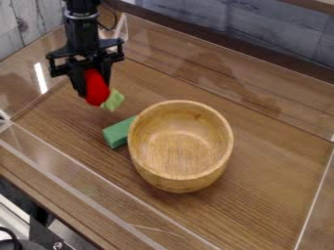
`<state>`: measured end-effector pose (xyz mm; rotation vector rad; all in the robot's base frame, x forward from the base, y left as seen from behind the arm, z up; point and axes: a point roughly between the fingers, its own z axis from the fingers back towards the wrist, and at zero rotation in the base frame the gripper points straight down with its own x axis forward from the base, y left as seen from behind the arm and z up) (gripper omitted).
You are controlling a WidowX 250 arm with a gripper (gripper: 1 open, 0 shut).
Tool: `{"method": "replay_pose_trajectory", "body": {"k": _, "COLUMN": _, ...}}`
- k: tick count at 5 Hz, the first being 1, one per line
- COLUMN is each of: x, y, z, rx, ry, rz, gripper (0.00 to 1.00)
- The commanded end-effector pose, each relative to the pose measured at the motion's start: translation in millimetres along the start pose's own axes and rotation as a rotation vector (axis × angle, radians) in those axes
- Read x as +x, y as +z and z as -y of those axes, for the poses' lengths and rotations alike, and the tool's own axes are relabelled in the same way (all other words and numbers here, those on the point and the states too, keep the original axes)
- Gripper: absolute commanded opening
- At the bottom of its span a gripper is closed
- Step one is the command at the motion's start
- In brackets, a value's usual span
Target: Move the red fruit to the left
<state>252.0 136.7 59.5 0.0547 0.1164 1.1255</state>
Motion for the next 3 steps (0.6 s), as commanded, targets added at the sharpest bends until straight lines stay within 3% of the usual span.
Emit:
{"method": "replay_pose_trajectory", "body": {"k": 1, "x": 1.2, "y": 8.7, "z": -1, "rx": -0.03, "ry": 0.005, "rz": 0.066, "gripper": 0.0}}
{"method": "replay_pose_trajectory", "body": {"k": 3, "x": 12.7, "y": 3.0, "z": -26, "rx": -0.019, "ry": 0.036, "rz": 0.059, "gripper": 0.0}}
